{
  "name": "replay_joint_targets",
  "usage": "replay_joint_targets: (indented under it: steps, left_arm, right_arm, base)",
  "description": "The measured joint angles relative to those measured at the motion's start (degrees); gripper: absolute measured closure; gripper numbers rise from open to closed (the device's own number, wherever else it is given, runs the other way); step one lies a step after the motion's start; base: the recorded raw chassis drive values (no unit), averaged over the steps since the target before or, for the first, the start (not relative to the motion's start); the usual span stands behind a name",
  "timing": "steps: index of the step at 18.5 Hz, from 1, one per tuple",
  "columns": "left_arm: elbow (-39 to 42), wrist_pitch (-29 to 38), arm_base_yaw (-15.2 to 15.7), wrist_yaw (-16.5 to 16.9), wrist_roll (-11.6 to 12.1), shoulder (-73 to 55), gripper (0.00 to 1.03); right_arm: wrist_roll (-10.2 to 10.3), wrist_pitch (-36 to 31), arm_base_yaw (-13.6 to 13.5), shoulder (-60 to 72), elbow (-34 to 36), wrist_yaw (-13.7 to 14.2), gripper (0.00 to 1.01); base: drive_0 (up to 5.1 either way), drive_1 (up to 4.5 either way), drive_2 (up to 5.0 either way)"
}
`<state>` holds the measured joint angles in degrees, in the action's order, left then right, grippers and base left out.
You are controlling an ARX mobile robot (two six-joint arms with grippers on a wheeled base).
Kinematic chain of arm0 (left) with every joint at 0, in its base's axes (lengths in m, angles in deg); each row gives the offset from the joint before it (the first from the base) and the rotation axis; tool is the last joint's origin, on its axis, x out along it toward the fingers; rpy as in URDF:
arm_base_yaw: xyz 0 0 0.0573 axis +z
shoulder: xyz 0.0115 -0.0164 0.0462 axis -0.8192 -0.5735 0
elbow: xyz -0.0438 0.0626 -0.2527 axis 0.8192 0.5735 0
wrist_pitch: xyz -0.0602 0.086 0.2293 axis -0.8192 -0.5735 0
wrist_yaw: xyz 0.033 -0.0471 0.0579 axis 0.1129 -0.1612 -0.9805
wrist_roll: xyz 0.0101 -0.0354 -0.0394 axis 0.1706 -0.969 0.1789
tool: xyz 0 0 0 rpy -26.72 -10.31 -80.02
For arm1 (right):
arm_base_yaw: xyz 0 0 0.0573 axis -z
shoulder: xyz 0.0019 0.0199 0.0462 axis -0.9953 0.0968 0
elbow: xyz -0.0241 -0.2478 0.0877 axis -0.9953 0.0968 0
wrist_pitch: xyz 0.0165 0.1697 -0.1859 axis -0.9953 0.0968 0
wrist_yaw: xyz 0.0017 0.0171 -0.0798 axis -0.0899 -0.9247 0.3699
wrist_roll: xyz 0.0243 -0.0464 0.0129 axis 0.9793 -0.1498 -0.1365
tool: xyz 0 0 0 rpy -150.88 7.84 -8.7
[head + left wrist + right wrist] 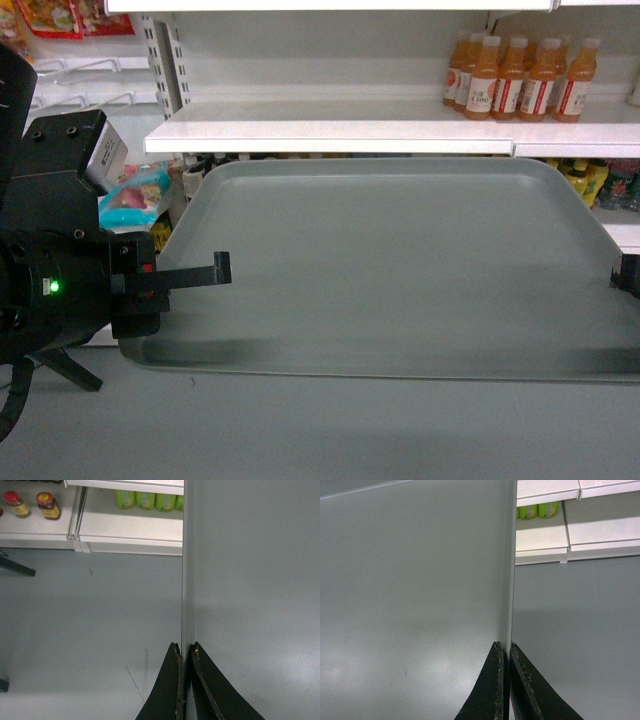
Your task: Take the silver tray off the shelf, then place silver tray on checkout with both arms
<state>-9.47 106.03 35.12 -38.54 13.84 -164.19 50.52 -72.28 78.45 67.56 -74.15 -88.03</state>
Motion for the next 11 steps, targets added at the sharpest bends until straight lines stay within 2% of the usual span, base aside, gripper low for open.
replay_joint_targets:
  steps: [11]
  left_arm:
    - [0.0, 0.2, 0.0, -0.1, 0.0, 0.0, 1.0]
  right_arm:
    - [0.0, 0.0, 0.0, 0.0, 0.0, 0.0, 0.99]
  base:
    - [0.0, -4.2, 4.2]
